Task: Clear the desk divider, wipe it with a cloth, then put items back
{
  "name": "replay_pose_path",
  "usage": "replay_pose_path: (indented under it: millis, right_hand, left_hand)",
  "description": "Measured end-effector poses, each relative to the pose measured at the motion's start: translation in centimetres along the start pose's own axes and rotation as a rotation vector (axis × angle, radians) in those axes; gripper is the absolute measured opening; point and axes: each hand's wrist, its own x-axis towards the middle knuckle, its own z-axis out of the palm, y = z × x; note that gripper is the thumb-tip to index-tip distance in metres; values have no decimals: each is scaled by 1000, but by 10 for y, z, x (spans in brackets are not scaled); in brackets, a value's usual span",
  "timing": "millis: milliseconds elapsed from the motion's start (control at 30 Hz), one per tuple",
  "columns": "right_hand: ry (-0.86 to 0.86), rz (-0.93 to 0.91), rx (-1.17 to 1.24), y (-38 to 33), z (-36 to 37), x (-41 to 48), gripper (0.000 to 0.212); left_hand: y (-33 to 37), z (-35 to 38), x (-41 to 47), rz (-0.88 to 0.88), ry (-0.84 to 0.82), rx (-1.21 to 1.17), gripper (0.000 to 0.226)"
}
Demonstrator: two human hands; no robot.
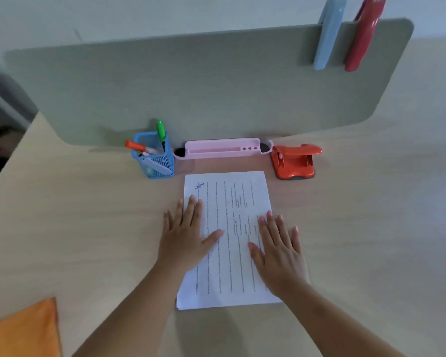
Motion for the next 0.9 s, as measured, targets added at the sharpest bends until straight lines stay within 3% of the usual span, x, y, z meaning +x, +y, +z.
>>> replay_pose_path:
  millis: [233, 700, 900]
  right_hand:
    - [-17, 20, 15, -2, -14, 34, 67]
    - [38, 20, -25, 5, -12, 55, 65]
    - [81, 14, 105, 6, -15, 56, 72]
  left_hand:
    - [-21, -3, 2, 118, 39, 33, 88]
    - [-27, 1, 14, 50, 110, 9, 83]
    - [-28, -4, 12, 29, 170, -167, 80]
